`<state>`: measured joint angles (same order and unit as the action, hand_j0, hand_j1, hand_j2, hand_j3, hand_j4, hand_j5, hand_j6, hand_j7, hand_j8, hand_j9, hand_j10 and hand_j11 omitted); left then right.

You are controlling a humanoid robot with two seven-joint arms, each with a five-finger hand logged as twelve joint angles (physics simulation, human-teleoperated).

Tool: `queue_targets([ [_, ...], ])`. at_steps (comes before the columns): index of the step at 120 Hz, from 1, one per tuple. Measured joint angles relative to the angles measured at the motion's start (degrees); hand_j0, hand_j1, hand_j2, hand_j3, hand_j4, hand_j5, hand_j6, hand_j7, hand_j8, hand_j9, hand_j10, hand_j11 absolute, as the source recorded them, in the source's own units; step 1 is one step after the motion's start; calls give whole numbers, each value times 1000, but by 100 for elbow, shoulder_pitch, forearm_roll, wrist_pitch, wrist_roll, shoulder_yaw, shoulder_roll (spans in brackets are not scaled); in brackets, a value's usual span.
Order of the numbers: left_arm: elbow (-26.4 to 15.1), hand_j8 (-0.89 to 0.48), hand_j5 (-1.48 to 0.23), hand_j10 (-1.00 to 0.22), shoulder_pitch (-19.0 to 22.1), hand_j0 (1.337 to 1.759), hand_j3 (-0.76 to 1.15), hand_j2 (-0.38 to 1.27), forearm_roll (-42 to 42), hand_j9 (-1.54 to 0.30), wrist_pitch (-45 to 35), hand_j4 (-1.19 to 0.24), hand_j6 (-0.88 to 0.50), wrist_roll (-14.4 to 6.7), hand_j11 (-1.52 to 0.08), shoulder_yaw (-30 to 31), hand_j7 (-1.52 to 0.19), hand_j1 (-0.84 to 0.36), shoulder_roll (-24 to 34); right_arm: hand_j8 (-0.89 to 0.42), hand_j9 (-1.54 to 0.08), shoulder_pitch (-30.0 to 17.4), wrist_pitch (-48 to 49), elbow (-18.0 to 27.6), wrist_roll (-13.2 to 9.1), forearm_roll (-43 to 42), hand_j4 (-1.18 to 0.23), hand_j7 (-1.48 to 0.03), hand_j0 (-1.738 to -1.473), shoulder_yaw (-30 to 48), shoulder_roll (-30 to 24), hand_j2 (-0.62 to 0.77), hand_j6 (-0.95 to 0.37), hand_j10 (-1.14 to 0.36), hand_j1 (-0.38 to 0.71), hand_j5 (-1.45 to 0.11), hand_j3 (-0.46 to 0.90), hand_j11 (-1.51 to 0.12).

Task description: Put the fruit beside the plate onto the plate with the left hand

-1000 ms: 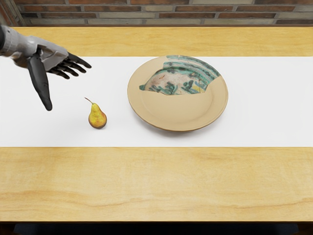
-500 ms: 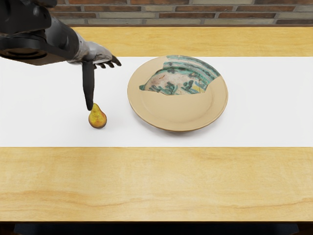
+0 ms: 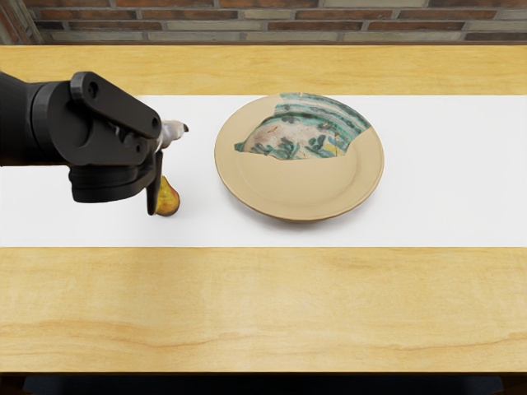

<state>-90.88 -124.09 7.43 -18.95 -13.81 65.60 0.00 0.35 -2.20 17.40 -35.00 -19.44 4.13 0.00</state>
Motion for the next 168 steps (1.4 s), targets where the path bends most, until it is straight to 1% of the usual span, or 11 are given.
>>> queue_targets([
  [13,64,-23,-30,-23,146,1658,0,5,-35,-30,-58,-23,-24,-7,-30,-99,-30,321,0,0,0,0,0,0,0,-1,0,0,-1658,0,0,0,0,0,-349,0,0,0],
  [23,208,-25,-32,-25,408,1658,0,5,-39,-32,-148,-25,-25,-10,-32,-123,-32,320,0,0,0,0,0,0,0,0,0,0,-1658,0,0,0,0,0,-349,0,0,0],
  [37,350,-26,-34,-26,516,1658,0,5,-74,-33,-368,-26,-26,-15,-33,-116,-34,318,0,0,0,0,0,0,0,-1,0,0,-1658,0,0,0,0,0,-349,0,0,0],
  [64,470,-27,-35,-27,806,1658,0,6,-809,-35,-481,-27,-27,-24,-35,-105,-35,317,0,0,0,0,0,0,0,-3,0,0,-1658,0,0,0,0,0,-349,0,0,0],
  [76,482,-27,-35,-27,833,1658,0,6,-944,-35,-480,-27,-28,-24,-35,-50,-35,317,0,0,0,0,0,0,0,-3,0,0,-1658,0,0,0,0,0,-349,0,0,0],
  [85,575,-29,-37,-29,1043,1658,0,6,-989,-37,-483,-29,-29,-25,-37,-16,-37,315,0,0,0,0,0,0,0,-2,0,0,-1658,0,0,0,0,0,-349,0,0,0],
  [99,697,-50,-65,-50,1092,1658,0,10,-1025,-65,-492,-50,-50,-25,-65,16,-65,289,0,0,0,0,0,0,0,-1,0,0,-1658,0,0,0,0,0,-349,0,0,0],
  [110,783,-63,-82,-63,1224,1658,0,13,-1101,-82,-494,-63,-63,-25,-82,25,-82,274,0,0,0,0,0,0,0,-1,0,0,-1658,0,0,0,0,0,-349,0,0,0],
  [127,841,-75,-97,-74,1307,1658,0,15,-1191,-97,-495,-75,-75,-25,-96,23,-97,260,0,0,0,0,0,0,0,0,0,0,-1658,0,0,0,0,0,-349,0,0,0],
  [157,1126,-77,-100,-77,1649,1658,0,16,-1231,-100,-494,-77,-77,-25,-100,23,-100,257,0,0,0,0,0,0,0,-2,0,0,-1658,0,0,0,0,0,-349,0,0,0],
  [168,1211,-67,-87,-67,1693,1658,0,14,-1230,-87,-491,-67,-68,-26,-87,23,-87,269,0,0,0,0,0,0,0,-1,0,0,-1658,0,0,0,0,0,-349,0,0,0],
])
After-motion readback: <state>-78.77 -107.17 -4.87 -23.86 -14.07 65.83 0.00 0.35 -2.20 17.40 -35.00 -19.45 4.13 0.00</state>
